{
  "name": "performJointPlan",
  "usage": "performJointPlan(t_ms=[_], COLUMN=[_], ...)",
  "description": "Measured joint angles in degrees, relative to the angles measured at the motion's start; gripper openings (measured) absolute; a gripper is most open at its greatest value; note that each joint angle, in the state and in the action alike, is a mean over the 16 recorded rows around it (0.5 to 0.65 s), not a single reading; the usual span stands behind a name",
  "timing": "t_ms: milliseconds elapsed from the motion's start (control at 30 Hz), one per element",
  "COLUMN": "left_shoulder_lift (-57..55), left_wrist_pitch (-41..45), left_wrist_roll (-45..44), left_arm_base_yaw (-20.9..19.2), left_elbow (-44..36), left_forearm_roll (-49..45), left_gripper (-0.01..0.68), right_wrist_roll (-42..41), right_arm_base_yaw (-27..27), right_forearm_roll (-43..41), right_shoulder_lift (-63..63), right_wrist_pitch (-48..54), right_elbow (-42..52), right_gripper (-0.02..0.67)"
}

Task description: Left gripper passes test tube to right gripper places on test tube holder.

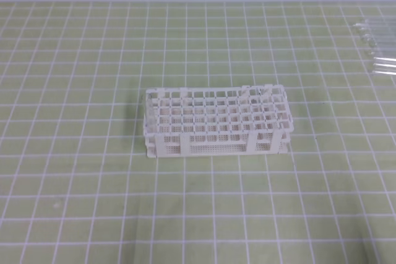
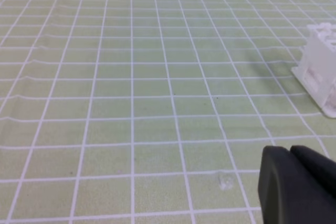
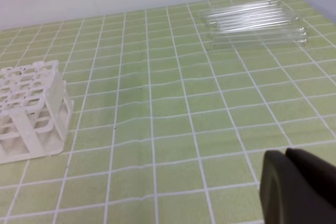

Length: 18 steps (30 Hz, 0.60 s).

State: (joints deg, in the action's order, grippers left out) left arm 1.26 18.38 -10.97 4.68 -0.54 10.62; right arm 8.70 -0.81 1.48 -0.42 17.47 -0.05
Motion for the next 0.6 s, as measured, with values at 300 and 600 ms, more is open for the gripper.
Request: performJointPlan(t_ms=[300, 600], left_shoulder_lift=[0.18, 0.36], left_wrist_pitch=[-0.06, -0.17], left_wrist_roll=[0.0, -0.01], left_arm_base_yaw=[0.02, 0.03], left_elbow=[-0.08, -0.16], left_forearm_roll=[0.0, -0.02], left_gripper=[0.0, 0.0], right_wrist_roll=[0.0, 0.0], right_arm_base_yaw=[0.0, 0.0], right_forearm_roll=[0.0, 0.0], right_shoulder_lift=[0.0, 0.0], right_wrist_pitch=[-0.08, -0.13], right_elbow=[0.0, 0.0], right_gripper=[-0.002, -0.002])
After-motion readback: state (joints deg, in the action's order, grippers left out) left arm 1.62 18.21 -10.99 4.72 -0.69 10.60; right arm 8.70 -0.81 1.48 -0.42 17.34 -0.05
